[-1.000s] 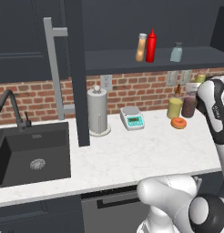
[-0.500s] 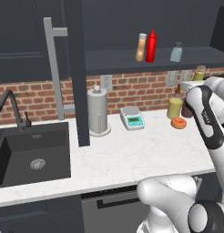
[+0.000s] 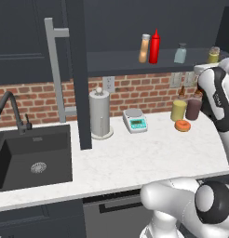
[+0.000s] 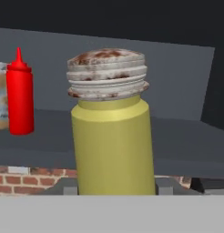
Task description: Put the shaker and condiment bottle from the counter next to their counterparts in the cabinet.
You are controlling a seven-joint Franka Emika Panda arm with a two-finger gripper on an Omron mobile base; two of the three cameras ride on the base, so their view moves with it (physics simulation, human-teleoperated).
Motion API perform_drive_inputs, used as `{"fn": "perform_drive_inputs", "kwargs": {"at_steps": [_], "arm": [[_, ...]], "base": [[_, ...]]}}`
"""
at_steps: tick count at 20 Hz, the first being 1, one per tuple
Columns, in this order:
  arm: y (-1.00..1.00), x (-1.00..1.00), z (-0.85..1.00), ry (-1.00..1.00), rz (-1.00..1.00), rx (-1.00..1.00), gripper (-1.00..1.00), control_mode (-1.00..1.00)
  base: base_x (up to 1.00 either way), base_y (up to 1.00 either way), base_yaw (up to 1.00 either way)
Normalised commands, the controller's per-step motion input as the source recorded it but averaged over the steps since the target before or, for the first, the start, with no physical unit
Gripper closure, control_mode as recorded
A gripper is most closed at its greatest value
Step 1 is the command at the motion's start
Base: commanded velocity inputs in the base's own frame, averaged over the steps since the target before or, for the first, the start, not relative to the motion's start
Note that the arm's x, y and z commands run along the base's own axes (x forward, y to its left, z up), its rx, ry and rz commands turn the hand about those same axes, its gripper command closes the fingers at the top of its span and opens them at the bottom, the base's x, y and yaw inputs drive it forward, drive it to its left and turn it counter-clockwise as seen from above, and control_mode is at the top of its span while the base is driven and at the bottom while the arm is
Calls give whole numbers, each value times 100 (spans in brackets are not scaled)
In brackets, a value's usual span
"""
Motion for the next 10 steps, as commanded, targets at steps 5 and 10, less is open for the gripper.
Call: {"fn": "perform_drive_inputs", "kwargs": {"at_steps": [5, 10], "arm": [[-18, 0, 18, 0, 0, -6, 100, -100], [0, 47, 0, 0, 2, 4, 100, -100]], "base": [[0, 0, 0], [0, 0, 0]]}}
